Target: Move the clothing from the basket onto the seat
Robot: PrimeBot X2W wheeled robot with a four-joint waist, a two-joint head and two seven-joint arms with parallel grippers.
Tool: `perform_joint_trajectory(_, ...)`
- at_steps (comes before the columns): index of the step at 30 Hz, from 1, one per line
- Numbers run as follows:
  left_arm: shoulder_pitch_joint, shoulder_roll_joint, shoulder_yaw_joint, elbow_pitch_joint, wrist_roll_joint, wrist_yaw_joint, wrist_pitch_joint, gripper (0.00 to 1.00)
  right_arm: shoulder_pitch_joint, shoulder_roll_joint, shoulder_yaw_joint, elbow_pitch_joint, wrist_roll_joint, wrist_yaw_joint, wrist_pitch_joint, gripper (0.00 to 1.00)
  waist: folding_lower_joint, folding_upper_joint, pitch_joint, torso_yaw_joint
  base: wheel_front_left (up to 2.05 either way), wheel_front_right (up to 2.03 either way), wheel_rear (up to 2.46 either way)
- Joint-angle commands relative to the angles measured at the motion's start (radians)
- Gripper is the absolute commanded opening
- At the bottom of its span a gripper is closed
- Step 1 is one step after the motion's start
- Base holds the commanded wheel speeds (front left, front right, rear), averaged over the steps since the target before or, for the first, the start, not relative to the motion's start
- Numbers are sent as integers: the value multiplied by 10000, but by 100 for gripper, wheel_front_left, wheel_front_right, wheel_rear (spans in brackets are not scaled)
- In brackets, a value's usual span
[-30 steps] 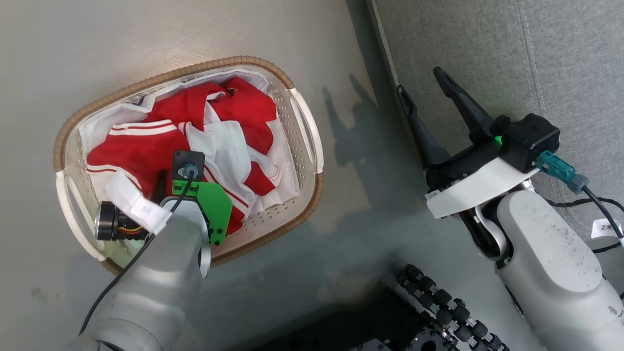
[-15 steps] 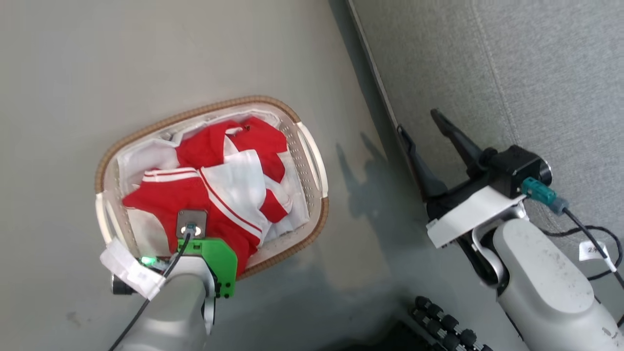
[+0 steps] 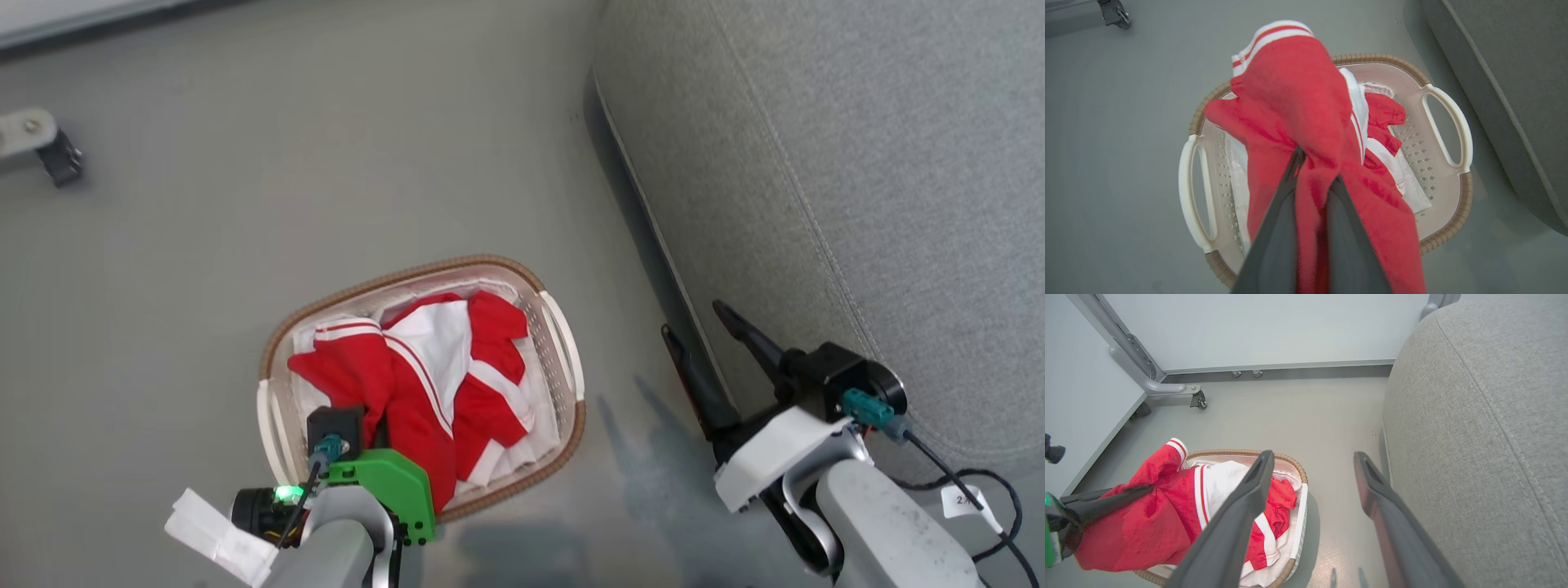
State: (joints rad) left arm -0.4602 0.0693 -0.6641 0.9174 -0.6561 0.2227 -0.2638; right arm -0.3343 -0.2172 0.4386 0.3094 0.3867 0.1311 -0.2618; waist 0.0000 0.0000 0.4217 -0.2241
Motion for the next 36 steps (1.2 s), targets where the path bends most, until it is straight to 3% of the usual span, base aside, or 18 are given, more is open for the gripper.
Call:
perform_joint_trajectory(1,296,36,219,-288,326,-108,-8,0,235,-22,-4,79,-64,-6,-43,100,0,0,-1056,505,0,0,0)
perform_joint_trajectory(15,1500,-169,1985,-3231,2565,-1517,-10,0,1342,275,-304,334,-274,-7,-43,100,0,0,-2747,1122,0,0,0)
perform_joint_trajectory(24,1151,-172,1605,-4950,2738,-2486,-11,0,1981,576,-577,438,-417,-7,-43,100,0,0,-3629,1456,0,0,0)
perform_joint_trajectory(36,720,-171,1071,-6190,2563,-2815,-11,0,2444,738,-627,406,-460,-7,-43,100,0,0,-4112,1505,0,0,0)
